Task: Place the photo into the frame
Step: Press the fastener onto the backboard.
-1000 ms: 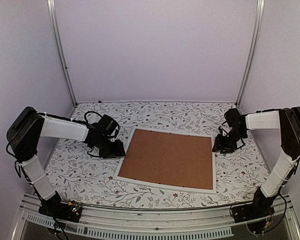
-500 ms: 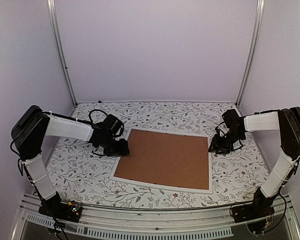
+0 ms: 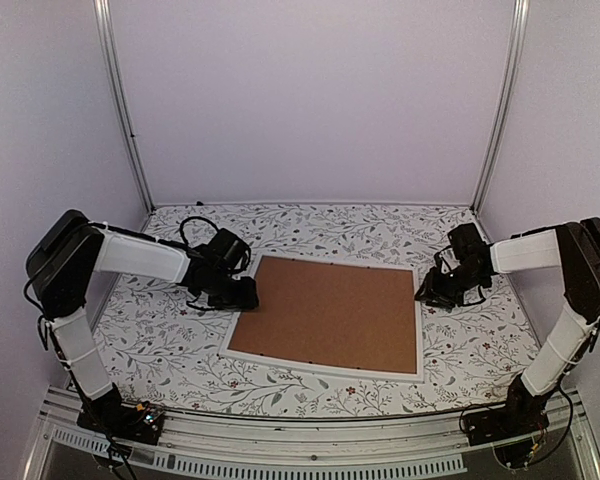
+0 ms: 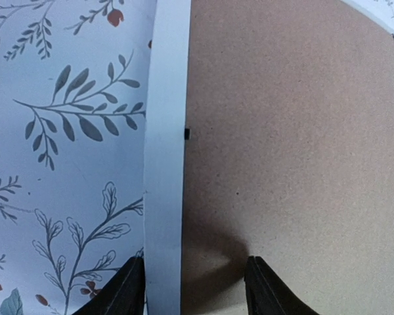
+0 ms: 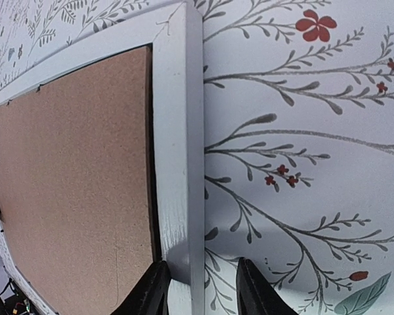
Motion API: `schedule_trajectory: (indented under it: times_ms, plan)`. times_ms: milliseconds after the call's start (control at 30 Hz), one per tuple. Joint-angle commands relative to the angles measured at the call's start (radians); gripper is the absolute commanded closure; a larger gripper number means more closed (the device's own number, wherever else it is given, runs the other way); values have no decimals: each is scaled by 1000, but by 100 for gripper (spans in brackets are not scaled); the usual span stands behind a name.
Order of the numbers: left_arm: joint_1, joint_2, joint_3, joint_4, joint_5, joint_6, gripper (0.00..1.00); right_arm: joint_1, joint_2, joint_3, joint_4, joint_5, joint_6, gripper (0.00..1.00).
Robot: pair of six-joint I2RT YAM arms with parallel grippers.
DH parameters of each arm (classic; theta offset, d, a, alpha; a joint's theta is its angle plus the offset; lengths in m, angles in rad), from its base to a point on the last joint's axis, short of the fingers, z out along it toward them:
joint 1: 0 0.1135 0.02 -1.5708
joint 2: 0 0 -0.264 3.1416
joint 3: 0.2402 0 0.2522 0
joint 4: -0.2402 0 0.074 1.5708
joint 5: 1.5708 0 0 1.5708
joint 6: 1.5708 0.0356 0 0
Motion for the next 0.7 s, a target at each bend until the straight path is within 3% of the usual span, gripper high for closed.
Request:
schedule_trajectory:
  times_ms: [0,267,667]
  plan:
    - [-47,132,-43,-14,123,2,47,103,88,-39,37,-25,51,61]
    - [-54,129,-39,-50,67,-11,48,99,15,-30,3,99,68,56]
    - [-53,113,-37,-72,22,-33,48,34,-93,3,-19,65,54,50]
